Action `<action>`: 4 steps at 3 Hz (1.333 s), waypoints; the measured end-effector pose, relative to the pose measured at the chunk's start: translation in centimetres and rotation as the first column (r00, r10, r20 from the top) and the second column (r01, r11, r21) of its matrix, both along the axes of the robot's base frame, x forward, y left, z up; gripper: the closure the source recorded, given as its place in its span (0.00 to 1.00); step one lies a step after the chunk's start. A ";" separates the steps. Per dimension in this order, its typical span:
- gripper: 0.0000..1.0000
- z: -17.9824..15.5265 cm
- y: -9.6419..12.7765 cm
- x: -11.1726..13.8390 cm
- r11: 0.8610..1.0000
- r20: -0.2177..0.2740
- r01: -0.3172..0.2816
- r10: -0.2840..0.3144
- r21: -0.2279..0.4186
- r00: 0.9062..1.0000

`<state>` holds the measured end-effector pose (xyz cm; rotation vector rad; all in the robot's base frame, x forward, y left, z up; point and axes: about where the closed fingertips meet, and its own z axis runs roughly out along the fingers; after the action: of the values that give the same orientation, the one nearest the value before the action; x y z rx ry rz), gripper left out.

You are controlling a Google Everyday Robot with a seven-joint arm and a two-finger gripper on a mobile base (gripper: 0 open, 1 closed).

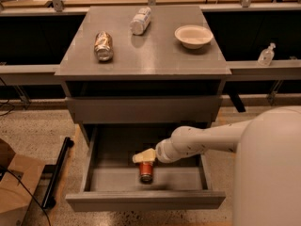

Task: Pick coke can from middle drawer and place on counter

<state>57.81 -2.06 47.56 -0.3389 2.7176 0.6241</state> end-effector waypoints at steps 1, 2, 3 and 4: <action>0.00 -3.5 2.2 0.2 1.000 -0.042 -0.003 0.002 -0.022 0.999; 0.00 -7.5 4.3 -0.3 0.999 -0.121 -0.002 -0.004 -0.051 0.993; 0.18 -10.5 5.5 -1.1 0.997 -0.191 0.007 -0.022 -0.081 0.981; 0.41 -11.1 5.5 -1.4 0.995 -0.210 0.021 -0.040 -0.093 0.977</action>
Offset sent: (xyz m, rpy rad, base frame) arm -0.0087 0.0670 -0.1216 -0.0878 0.2172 -0.0084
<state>56.45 3.47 36.46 -0.2654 2.9559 0.5585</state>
